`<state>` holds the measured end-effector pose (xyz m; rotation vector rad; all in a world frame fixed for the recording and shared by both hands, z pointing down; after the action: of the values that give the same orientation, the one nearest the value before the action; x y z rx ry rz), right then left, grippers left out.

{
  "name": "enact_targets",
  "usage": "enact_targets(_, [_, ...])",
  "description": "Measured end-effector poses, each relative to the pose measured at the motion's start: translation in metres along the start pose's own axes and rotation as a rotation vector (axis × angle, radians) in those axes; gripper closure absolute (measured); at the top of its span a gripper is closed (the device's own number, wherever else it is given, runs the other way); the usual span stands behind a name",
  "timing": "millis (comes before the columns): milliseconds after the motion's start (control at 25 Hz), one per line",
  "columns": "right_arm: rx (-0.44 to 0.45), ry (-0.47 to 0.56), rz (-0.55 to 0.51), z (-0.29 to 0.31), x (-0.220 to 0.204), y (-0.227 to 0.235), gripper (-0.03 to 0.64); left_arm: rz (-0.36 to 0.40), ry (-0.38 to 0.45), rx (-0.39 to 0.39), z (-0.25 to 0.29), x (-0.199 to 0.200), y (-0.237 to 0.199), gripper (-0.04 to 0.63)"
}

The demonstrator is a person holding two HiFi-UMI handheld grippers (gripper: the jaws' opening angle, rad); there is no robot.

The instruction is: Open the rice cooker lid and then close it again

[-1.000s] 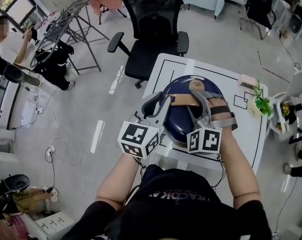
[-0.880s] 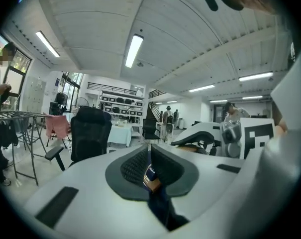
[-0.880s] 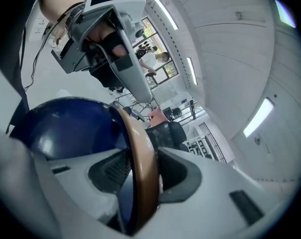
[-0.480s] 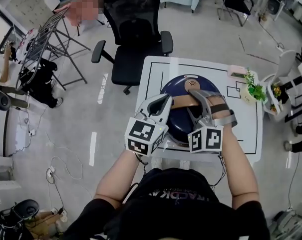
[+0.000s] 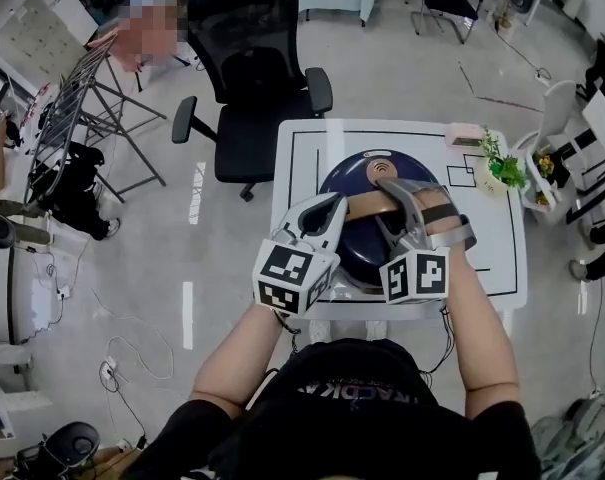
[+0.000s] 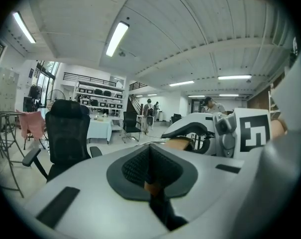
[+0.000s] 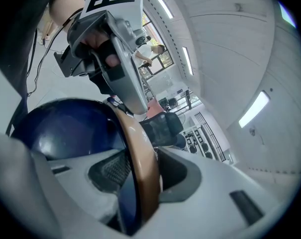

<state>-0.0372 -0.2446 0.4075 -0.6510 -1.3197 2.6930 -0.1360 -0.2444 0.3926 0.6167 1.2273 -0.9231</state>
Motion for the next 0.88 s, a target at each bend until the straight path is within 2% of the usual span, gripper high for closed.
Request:
enact_targets(160, [-0.002,-0.004,0.012,0.0,0.001,0.0,0.457,0.006,-0.003,-0.019,0.0,0.0,-0.002,0.592])
enact_targets(280, [0.005,-0.001,0.027,0.0,0.002,0.001,0.457,0.041,-0.015,-0.026,-0.001,0.002,-0.001,0.591])
enact_targets(360, [0.014,0.003,0.039,0.0,0.001,0.001,0.456,0.06,-0.006,-0.034,-0.003,0.006,0.0,0.55])
enact_targets(440, [0.017,0.012,0.056,0.001,-0.001,0.002,0.456,0.06,0.023,-0.049,-0.007,0.014,0.001,0.49])
enact_targets(520, [0.013,0.027,0.088,-0.001,-0.004,0.007,0.456,0.06,0.062,-0.058,-0.012,0.024,0.002,0.458])
enact_targets(760, [-0.009,0.114,0.239,-0.021,-0.014,0.031,0.456,0.029,0.161,-0.059,-0.027,0.053,0.002,0.433])
enact_targets(880, [-0.028,0.177,0.323,-0.031,-0.02,0.043,0.454,0.004,0.221,-0.033,-0.036,0.068,-0.004,0.426])
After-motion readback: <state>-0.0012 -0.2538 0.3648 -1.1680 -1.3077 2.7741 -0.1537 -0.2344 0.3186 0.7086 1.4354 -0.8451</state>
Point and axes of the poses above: the fingertips, and each gripper's own axes: z forward along the fingers, y to its right, x out of its top, the point moved 5 cm from there along -z, backward along the fingers, and after that the axes turned 9 degrees about x, right-handed, at the moved point
